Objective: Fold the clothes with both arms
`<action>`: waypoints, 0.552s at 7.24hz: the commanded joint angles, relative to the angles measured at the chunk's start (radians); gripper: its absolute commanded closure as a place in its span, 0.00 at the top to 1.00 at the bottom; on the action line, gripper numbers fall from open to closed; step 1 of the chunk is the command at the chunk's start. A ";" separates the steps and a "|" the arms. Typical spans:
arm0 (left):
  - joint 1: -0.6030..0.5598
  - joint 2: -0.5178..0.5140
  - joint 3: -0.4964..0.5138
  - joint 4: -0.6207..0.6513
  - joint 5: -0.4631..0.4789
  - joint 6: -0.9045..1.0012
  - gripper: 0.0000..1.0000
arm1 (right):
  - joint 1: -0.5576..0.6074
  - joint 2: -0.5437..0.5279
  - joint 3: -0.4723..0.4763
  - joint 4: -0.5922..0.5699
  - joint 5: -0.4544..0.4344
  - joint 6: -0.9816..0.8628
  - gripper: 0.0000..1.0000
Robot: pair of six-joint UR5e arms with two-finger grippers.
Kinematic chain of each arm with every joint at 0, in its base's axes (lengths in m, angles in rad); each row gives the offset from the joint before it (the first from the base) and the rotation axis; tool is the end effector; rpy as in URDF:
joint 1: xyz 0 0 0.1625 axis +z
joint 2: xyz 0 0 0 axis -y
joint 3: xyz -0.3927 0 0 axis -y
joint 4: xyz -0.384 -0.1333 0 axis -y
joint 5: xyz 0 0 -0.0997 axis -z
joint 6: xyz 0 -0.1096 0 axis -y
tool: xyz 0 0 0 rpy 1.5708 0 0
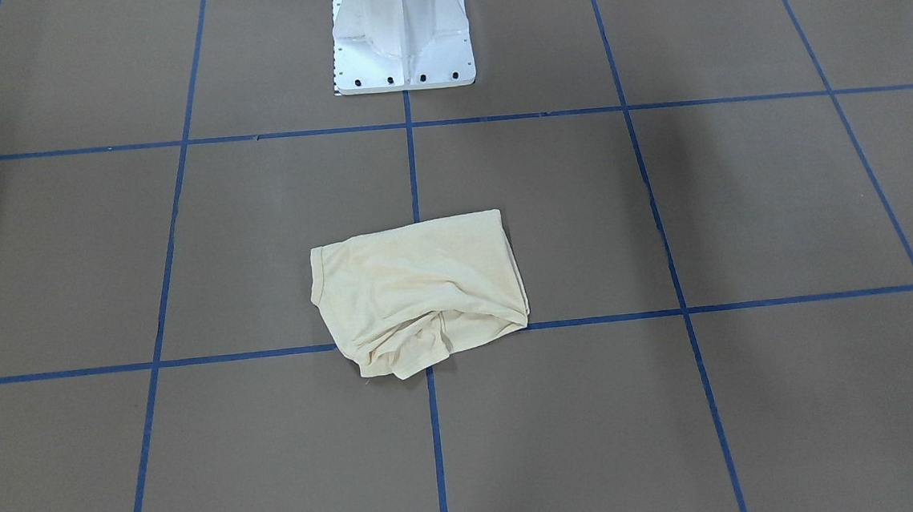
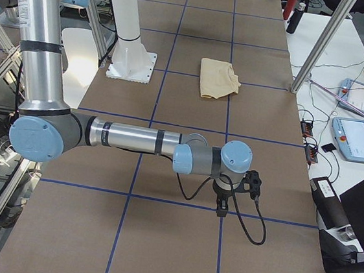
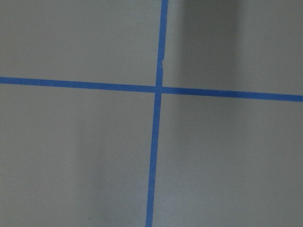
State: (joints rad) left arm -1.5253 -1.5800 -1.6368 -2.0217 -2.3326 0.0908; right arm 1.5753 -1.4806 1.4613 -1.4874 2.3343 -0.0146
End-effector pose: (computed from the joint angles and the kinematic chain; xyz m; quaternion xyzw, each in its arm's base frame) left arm -0.0343 -0.5147 0.5448 0.2495 0.3534 0.1575 0.8877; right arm 0.0599 -0.5236 0.6336 0.0333 -0.3721 -0.0166 0.9275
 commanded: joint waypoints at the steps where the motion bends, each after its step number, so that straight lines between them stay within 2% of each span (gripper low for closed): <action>1: -0.029 0.052 0.044 0.032 -0.005 0.008 1.00 | 0.006 -0.036 0.002 0.002 0.013 -0.022 1.00; 4: -0.050 0.092 -0.003 0.028 0.001 0.006 1.00 | 0.006 -0.050 0.004 0.004 -0.006 -0.025 1.00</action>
State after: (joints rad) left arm -1.5691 -1.5093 -1.6328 -1.9896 -2.3322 0.0976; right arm 1.5825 -1.5271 1.4659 -1.4840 2.3339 -0.0392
